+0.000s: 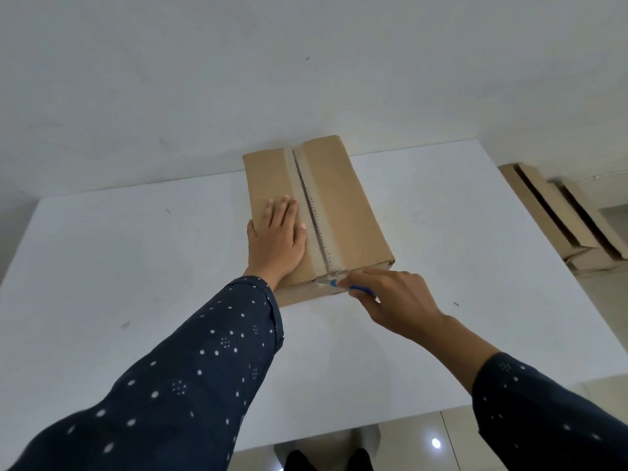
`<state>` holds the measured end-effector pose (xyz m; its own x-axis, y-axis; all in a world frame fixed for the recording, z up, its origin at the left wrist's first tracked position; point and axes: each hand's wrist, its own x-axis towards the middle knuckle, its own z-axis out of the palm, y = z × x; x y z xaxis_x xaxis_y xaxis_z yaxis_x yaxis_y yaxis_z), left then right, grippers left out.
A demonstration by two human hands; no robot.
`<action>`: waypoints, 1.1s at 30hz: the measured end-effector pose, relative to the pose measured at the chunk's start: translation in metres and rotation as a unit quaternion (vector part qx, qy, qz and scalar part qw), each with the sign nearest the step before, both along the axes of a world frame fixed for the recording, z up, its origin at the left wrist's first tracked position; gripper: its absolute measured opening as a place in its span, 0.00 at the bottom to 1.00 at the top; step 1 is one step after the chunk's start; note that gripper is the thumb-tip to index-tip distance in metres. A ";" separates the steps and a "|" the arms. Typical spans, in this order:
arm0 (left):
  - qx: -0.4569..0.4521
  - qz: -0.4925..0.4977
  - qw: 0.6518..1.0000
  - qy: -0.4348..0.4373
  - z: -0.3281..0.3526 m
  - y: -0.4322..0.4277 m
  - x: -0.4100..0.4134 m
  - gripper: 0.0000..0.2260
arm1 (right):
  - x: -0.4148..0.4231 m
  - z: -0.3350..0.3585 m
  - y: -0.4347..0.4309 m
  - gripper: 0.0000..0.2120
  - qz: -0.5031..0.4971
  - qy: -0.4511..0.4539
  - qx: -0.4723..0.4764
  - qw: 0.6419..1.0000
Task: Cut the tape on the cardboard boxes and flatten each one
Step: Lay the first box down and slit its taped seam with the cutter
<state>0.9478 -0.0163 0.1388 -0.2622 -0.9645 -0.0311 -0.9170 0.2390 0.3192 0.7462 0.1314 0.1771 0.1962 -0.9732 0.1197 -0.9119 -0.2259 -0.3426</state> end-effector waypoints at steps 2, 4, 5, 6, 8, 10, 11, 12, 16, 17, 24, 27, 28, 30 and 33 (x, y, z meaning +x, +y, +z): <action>-0.006 -0.006 1.000 -0.015 -0.001 0.001 -0.002 0.25 | -0.001 -0.002 0.001 0.10 -0.013 0.005 0.003 1.000; -0.006 -0.008 1.000 -0.020 -0.001 0.002 -0.002 0.25 | -0.002 -0.003 0.003 0.10 -0.027 0.006 -0.001 1.000; -0.007 -0.009 1.000 -0.021 -0.001 0.002 -0.002 0.25 | -0.004 -0.003 0.004 0.10 -0.039 0.007 -0.009 0.999; -0.009 -0.010 1.000 -0.023 -0.001 0.002 -0.001 0.25 | -0.006 -0.002 0.005 0.10 -0.054 0.008 -0.016 0.998; -0.009 -0.014 1.000 -0.024 -0.001 0.002 0.002 0.25 | -0.012 -0.001 0.007 0.10 -0.073 0.006 -0.027 0.997; -0.006 -0.014 1.000 -0.024 -0.001 0.001 0.002 0.25 | -0.021 0.000 0.011 0.11 -0.074 0.014 -0.024 0.997; -0.006 -0.015 1.000 -0.025 -0.001 0.001 0.002 0.25 | -0.026 0.001 0.012 0.11 -0.073 0.024 -0.018 0.997; -0.006 -0.015 1.000 -0.026 0.000 0.002 0.001 0.25 | -0.032 0.002 0.013 0.10 -0.075 0.033 -0.008 0.997; -0.004 -0.016 1.000 -0.022 0.000 0.001 0.002 0.25 | -0.054 0.015 0.013 0.08 -0.076 0.007 0.108 0.991; -0.003 -0.014 1.000 -0.017 0.000 0.001 0.002 0.25 | -0.059 0.021 0.010 0.09 -0.060 -0.030 0.130 0.989; 0.040 0.157 0.984 0.077 0.017 -0.003 -0.013 0.30 | -0.049 0.019 -0.058 0.04 -0.223 -0.228 0.074 0.945; 0.095 0.227 0.962 0.115 0.027 -0.012 -0.022 0.33 | -0.031 0.017 -0.077 0.10 -0.249 -0.228 0.148 0.929; 0.103 0.235 0.960 0.117 0.029 -0.016 -0.022 0.34 | -0.027 0.017 -0.079 0.09 -0.247 -0.220 0.156 0.931; 0.100 0.234 0.961 0.106 0.033 -0.022 -0.018 0.35 | -0.018 0.014 -0.074 0.05 -0.223 -0.235 0.158 0.933; 0.066 0.209 0.974 0.049 0.040 -0.032 -0.013 0.39 | 0.006 0.007 -0.049 0.05 -0.162 -0.318 0.208 0.911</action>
